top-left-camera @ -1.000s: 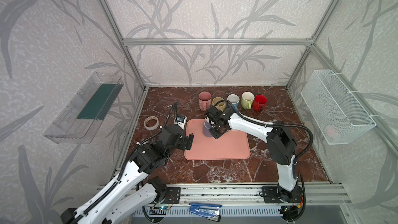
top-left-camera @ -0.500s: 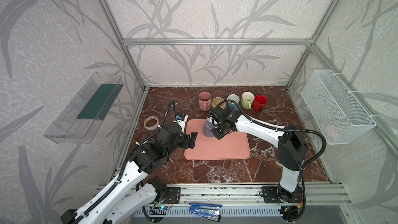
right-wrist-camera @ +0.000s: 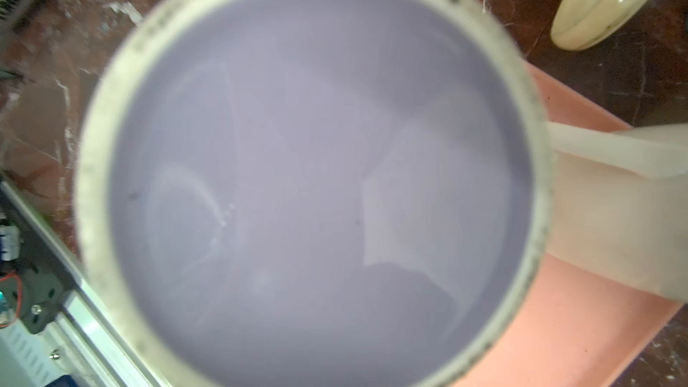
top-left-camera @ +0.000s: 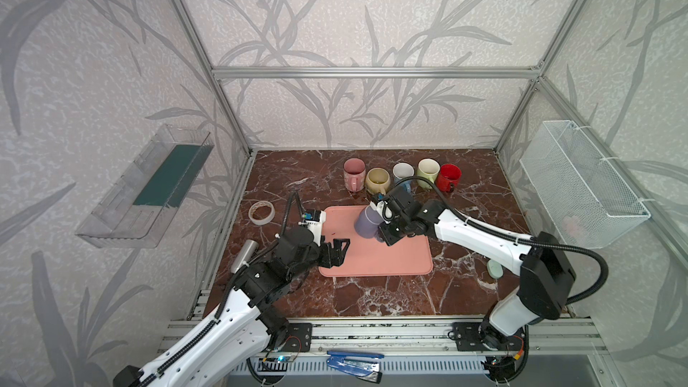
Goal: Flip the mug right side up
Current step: 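Tilt the lavender mug sideways toward the left gripper while the left gripper approaches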
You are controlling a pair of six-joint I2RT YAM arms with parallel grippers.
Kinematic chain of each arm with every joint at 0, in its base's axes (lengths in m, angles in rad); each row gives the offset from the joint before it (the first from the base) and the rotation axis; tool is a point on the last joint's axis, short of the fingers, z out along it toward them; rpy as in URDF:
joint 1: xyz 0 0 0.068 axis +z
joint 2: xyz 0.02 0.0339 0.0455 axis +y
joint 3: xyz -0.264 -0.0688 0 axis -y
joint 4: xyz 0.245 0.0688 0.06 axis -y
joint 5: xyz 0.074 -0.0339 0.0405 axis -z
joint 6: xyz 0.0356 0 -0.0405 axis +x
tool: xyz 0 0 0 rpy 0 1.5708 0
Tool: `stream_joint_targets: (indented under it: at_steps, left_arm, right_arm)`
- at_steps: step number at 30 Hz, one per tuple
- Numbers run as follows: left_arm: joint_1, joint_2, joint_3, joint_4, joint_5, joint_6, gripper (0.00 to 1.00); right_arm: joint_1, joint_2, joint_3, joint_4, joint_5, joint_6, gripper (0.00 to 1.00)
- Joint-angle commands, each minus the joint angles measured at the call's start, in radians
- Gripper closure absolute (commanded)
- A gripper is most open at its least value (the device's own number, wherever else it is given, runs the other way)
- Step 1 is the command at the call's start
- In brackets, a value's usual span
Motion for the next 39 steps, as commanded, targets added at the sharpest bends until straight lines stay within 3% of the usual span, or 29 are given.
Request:
stream_joint_targets:
  at_steps: [1, 8, 12, 17, 26, 39]
  left_arm:
    - [0.006, -0.019, -0.054, 0.207, 0.104, -0.1, 0.12]
    - [0.01, 0.036, -0.191, 0.546, 0.229, -0.215, 0.23]
    - [0.013, 0.139, -0.212, 0.725, 0.309, -0.262, 0.4]
    - [0.016, 0.221, -0.22, 0.901, 0.357, -0.302, 0.54]
    - [0.019, 0.265, -0.202, 0.994, 0.368, -0.313, 0.57]
    - [0.019, 0.307, -0.181, 1.06, 0.385, -0.333, 0.63]
  right_arm:
    - [-0.034, -0.118, -0.054, 0.212, -0.114, 0.069, 1.0]
    - [-0.109, -0.235, -0.169, 0.377, -0.293, 0.165, 1.0]
    - [-0.125, -0.274, -0.213, 0.463, -0.369, 0.207, 1.0]
    - [-0.143, -0.297, -0.259, 0.581, -0.465, 0.273, 1.0]
    - [-0.156, -0.309, -0.326, 0.78, -0.627, 0.381, 1.0]
    - [-0.157, -0.284, -0.392, 1.026, -0.739, 0.523, 1.0]
